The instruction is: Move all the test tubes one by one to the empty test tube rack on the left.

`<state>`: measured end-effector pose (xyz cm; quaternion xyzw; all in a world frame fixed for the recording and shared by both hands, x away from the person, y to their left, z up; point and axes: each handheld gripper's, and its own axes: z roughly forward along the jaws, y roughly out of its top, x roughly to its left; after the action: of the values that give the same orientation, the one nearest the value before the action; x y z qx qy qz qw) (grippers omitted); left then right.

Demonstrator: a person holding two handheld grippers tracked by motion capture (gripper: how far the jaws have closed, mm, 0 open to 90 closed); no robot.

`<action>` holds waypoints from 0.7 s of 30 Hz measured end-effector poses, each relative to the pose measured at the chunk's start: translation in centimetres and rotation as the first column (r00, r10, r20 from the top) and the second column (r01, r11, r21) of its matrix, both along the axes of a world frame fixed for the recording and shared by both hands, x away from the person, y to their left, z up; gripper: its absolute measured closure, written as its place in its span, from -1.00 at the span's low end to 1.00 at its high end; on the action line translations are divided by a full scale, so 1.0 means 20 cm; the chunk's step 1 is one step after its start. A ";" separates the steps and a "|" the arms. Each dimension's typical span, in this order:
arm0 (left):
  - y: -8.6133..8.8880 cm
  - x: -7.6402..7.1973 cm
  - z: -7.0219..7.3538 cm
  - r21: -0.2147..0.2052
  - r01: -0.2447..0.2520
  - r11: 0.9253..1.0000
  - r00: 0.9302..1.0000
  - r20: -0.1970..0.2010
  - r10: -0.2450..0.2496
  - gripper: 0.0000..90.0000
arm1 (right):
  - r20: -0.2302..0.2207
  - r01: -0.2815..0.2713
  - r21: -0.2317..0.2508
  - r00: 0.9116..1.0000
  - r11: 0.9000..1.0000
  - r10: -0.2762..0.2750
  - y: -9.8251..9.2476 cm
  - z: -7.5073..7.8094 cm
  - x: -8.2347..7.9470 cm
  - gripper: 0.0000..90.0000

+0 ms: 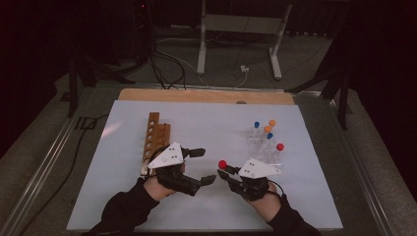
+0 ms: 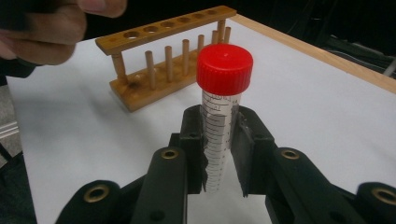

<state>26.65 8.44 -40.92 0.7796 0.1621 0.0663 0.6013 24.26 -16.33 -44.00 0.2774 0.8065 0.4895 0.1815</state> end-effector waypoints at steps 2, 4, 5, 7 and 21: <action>-0.01 0.00 0.00 0.004 0.003 1.000 1.000 0.003 -0.003 -0.61 | -0.002 -0.003 0.001 1.000 1.000 0.003 0.00 0.00 0.00 0.66; -0.03 0.00 0.00 0.013 0.003 1.000 1.000 0.011 -0.003 -0.45 | -0.002 -0.015 0.002 1.000 1.000 0.015 0.01 0.00 -0.01 0.67; -0.04 0.00 -0.01 0.022 0.002 1.000 1.000 0.021 -0.002 -0.38 | -0.002 -0.016 0.002 1.000 1.000 0.016 0.02 0.00 -0.01 0.67; -0.05 0.01 -0.01 0.030 -0.001 1.000 1.000 0.025 0.000 -0.29 | -0.001 -0.020 0.001 1.000 1.000 0.020 0.02 0.00 -0.01 0.67; -0.12 0.02 -0.04 0.098 0.000 0.995 0.999 0.040 -0.004 0.43 | -0.003 -0.039 0.000 0.999 0.999 0.039 0.04 0.01 -0.02 0.67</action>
<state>27.06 5.99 -41.72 0.8069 0.1455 0.0894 0.5655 23.81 -15.49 -43.88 0.2625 0.8119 0.4926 0.1709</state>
